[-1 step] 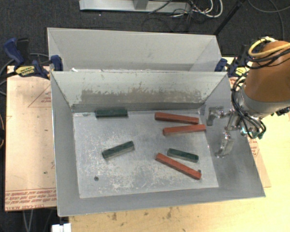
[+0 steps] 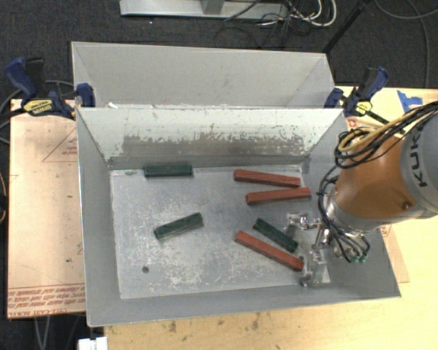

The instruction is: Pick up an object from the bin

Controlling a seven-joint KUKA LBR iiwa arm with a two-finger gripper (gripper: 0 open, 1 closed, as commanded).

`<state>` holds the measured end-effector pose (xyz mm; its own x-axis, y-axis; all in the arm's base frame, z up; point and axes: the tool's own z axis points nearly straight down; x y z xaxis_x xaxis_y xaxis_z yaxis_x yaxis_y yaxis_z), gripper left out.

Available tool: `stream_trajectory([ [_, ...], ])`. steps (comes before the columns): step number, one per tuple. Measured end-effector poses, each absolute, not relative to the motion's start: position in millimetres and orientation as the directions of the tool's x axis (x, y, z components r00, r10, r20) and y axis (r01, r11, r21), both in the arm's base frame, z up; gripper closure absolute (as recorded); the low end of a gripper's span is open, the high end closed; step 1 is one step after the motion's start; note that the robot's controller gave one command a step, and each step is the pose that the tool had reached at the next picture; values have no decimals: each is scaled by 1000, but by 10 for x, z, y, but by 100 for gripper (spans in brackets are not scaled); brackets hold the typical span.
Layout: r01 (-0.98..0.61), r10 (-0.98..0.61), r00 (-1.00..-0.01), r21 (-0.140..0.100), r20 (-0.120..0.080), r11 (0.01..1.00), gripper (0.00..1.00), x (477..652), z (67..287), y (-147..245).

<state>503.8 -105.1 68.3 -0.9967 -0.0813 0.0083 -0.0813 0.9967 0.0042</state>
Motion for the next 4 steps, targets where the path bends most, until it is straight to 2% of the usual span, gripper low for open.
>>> stream_trajectory([
  [1,-105,-105,-994,-2,-8,994,0,5274,1200,-1142],
  [2,-79,-79,-997,4,2,997,0,5011,675,-739],
  [3,-77,-77,-997,1,-1,997,100,5024,702,-764],
  [4,-77,-77,-997,1,-1,997,0,5022,697,-764],
])
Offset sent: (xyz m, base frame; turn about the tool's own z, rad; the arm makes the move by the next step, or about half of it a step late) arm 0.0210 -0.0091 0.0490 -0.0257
